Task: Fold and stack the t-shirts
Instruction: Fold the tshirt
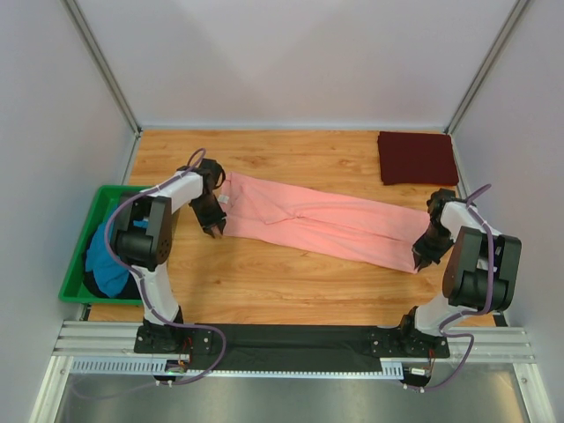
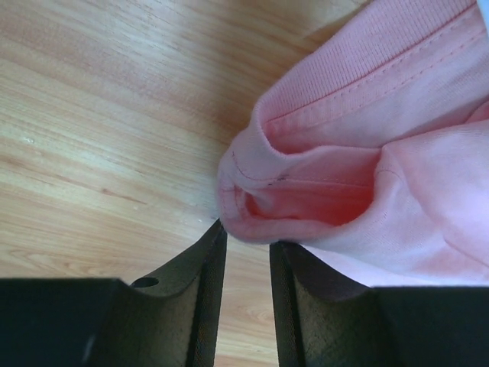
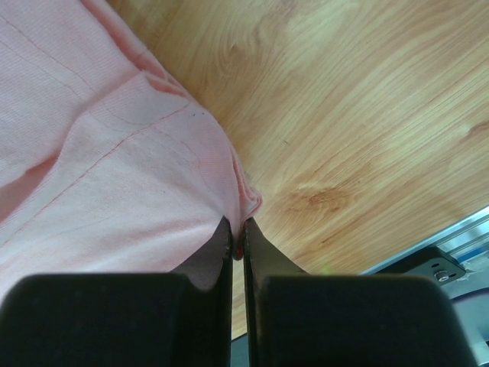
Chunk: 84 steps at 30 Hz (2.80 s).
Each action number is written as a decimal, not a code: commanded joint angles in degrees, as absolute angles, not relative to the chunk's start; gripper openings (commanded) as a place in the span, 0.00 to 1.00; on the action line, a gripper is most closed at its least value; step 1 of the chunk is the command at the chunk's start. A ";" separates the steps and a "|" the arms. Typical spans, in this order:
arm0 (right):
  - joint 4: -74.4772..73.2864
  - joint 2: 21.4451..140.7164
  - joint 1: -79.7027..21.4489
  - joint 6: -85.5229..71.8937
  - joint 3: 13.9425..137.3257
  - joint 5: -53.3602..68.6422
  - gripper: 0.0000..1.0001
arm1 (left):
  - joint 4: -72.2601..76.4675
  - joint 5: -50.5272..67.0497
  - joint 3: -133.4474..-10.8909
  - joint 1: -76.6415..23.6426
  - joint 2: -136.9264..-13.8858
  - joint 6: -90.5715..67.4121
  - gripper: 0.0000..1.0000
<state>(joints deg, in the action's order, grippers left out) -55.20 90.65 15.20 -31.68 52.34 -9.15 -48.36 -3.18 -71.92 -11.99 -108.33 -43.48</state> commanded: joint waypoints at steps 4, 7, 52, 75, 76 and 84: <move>-56.07 88.51 15.73 -32.08 53.00 -12.39 0.01 | -52.73 -8.18 -72.77 -11.60 -109.17 -40.43 0.36; -57.73 87.19 15.64 -32.17 54.48 -12.04 0.06 | -53.96 -4.33 -74.78 -11.60 -105.84 -38.77 0.38; -44.64 133.15 -46.93 -17.23 116.28 -3.13 0.32 | -49.57 16.96 -55.46 -2.46 -84.82 -33.49 0.48; -45.18 131.92 -47.55 -16.70 111.71 -5.62 0.31 | -49.13 16.88 -55.90 -2.37 -86.22 -35.07 0.46; -45.18 131.75 -47.55 -16.61 111.53 -5.71 0.31 | -49.13 16.88 -55.90 -2.37 -86.39 -35.24 0.46; -46.14 131.84 -47.81 -16.96 111.88 -8.35 0.20 | -49.48 16.08 -56.60 -2.37 -86.40 -35.68 0.46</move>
